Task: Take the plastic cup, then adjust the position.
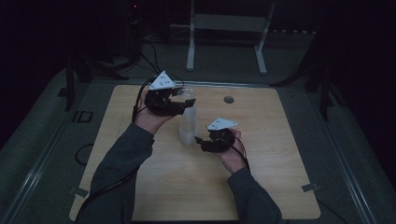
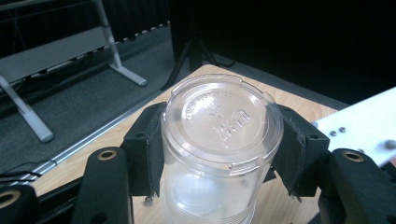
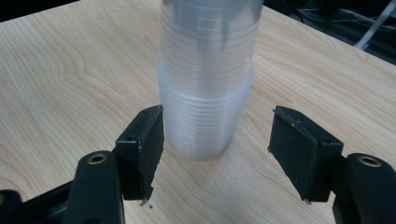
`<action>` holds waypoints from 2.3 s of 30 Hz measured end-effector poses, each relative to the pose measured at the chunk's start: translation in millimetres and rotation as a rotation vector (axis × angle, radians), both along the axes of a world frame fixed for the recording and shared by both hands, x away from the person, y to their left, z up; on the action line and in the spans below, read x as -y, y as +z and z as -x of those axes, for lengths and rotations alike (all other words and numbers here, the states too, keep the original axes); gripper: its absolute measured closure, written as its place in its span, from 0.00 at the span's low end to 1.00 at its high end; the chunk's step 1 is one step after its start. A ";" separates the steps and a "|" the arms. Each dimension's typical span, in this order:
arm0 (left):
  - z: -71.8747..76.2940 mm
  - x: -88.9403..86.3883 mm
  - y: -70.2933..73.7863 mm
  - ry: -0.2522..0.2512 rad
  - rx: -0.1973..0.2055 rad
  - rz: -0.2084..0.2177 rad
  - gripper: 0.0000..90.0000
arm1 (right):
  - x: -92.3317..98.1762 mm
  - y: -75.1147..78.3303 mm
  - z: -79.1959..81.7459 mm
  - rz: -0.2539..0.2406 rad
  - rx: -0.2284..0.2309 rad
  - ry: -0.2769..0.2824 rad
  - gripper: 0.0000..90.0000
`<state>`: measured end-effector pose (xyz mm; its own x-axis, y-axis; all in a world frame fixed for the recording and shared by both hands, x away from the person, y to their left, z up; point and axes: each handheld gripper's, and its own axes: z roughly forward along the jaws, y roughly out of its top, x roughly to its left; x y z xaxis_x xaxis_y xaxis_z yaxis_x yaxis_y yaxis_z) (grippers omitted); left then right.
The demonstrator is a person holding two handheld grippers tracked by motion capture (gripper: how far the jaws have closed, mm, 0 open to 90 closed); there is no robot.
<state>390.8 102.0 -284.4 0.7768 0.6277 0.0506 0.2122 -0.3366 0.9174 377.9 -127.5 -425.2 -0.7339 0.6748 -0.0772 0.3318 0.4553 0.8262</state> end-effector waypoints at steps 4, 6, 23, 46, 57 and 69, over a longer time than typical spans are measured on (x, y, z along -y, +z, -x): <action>3.6 -4.5 6.2 -0.011 0.010 0.012 0.46 | 6.1 1.2 1.2 -0.004 -0.006 -0.008 0.40; 4.6 -7.1 8.4 -0.017 0.010 0.019 0.46 | 10.0 2.0 2.2 -0.003 -0.011 -0.007 0.40; 8.9 -33.8 18.0 -0.054 -0.002 0.101 0.46 | 28.7 1.0 5.9 -0.001 -0.027 -0.030 0.40; 23.6 -60.1 14.5 -0.064 0.020 0.137 0.46 | 35.9 1.1 12.2 -0.003 -0.018 -0.036 0.40; 30.9 -66.2 5.5 -0.083 0.024 0.147 0.46 | 37.1 3.4 14.9 0.002 -0.007 -0.033 0.40; 35.5 -73.8 -17.7 -0.100 -0.002 0.172 0.46 | 35.9 2.2 16.5 0.003 -0.005 -0.023 0.40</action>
